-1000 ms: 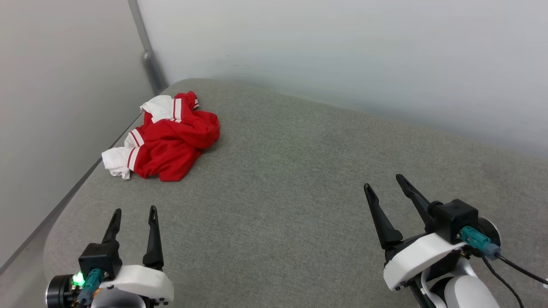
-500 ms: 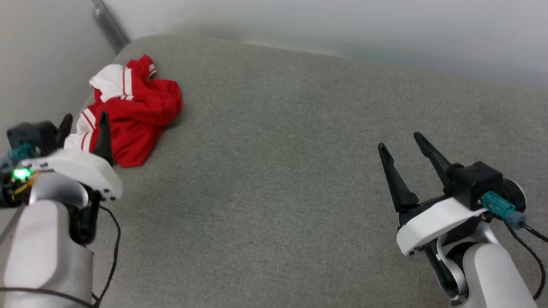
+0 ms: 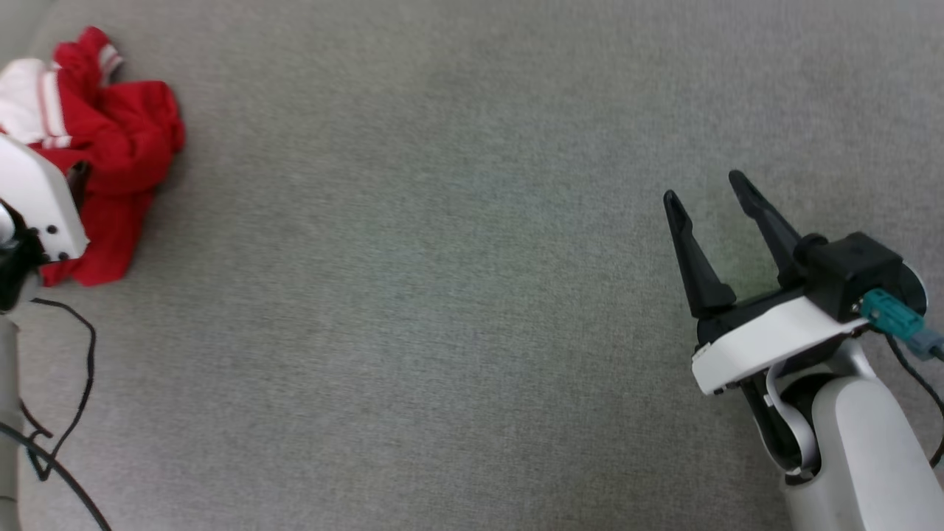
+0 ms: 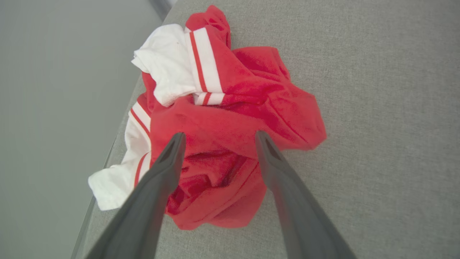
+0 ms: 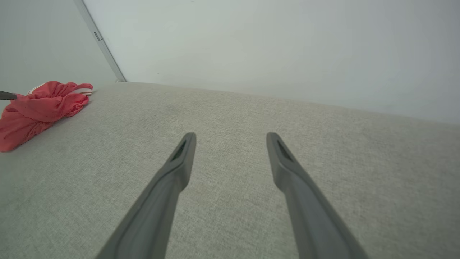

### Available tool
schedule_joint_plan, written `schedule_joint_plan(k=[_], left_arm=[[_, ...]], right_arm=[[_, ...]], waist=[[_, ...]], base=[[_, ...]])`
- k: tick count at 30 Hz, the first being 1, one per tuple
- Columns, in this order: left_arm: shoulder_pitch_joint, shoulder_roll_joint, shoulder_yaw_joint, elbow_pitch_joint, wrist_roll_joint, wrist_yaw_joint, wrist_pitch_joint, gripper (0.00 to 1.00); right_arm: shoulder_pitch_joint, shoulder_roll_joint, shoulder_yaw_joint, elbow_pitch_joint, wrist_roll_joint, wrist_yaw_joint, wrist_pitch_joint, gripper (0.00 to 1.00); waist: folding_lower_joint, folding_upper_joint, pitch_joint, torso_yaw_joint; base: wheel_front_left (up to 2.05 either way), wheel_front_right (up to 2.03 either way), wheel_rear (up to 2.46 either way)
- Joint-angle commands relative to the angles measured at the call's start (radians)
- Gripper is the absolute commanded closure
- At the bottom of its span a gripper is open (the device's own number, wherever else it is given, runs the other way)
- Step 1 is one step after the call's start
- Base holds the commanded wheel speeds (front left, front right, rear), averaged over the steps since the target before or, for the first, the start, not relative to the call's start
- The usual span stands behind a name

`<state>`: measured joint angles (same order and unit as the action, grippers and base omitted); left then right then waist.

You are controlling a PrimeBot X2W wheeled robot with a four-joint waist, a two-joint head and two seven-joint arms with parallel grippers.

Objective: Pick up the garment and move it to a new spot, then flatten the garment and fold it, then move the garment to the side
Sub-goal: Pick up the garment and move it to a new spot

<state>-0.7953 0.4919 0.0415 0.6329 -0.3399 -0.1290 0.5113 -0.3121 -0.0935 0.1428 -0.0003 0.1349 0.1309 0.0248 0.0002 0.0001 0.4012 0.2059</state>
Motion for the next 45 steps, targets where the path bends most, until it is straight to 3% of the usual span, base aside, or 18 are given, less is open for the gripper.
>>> schedule_joint_plan(k=[1,8,13,14,15,22,26,31,40,45], left_arm=[[-0.021,0.014,-0.004,0.026,-0.012,0.0,0.025,0.0],[-0.041,0.071,-0.005,0.122,-0.046,-0.001,0.111,0.0],[-0.021,0.073,-0.025,0.161,-0.06,0.0,0.147,0.0],[-0.018,0.076,-0.029,0.164,-0.058,0.0,0.152,0.11],[-0.018,0.083,-0.033,0.158,-0.054,0.0,0.145,1.0],[-0.047,0.134,-0.042,0.114,-0.01,0.032,0.031,1.0],[-0.06,0.149,-0.013,0.094,0.007,0.072,-0.147,1.0],[-0.065,0.149,0.012,0.107,0.003,0.079,-0.346,1.0],[-0.066,0.066,0.035,0.116,-0.054,0.049,-0.571,1.0],[-0.022,-0.018,0.023,0.071,-0.081,0.044,-0.65,1.0]], right_arm=[[-0.027,-0.001,-0.002,-0.007,0.005,0.0,-0.005,0.0],[-0.052,0.002,-0.019,-0.015,0.015,0.0,-0.012,0.0],[-0.052,0.008,-0.032,-0.01,0.023,0.0,-0.018,0.0],[-0.052,0.008,-0.033,-0.008,0.023,0.0,-0.018,0.0],[-0.053,0.009,-0.034,-0.006,0.023,0.0,-0.019,0.0],[-0.056,0.013,-0.033,0.018,0.027,0.0,-0.033,0.0],[-0.036,0.018,-0.034,0.037,0.033,0.0,-0.046,0.0],[-0.004,0.027,-0.038,0.066,0.035,0.0,-0.062,0.0],[0.089,0.04,-0.075,0.091,0.039,0.0,-0.067,0.0],[0.144,0.043,-0.104,0.084,0.032,0.0,-0.054,0.0]], waist=[[-0.0002,-0.0001,0.067,-0.037],[-0.0002,-0.0001,0.155,-0.064],[-0.0002,-0.0001,0.173,-0.066],[-0.0002,-0.0001,0.172,-0.066],[-0.0002,-0.0001,0.171,-0.064],[-0.0002,-0.0001,0.11,-0.046],[-0.0002,-0.0001,0.047,-0.04],[-0.0002,-0.0001,-0.046,-0.042],[-0.0002,-0.0001,-0.225,-0.048],[-0.0002,-0.0001,-0.301,-0.075]], base=[[0.0,0.0,0.0],[0.0,0.0,0.0],[0.0,0.0,0.0],[0.0,0.0,0.0],[0.0,0.0,0.0],[0.0,0.0,0.0],[0.0,0.0,0.0],[0.0,0.0,0.0],[0.0,0.0,0.0],[0.0,0.0,0.0]])
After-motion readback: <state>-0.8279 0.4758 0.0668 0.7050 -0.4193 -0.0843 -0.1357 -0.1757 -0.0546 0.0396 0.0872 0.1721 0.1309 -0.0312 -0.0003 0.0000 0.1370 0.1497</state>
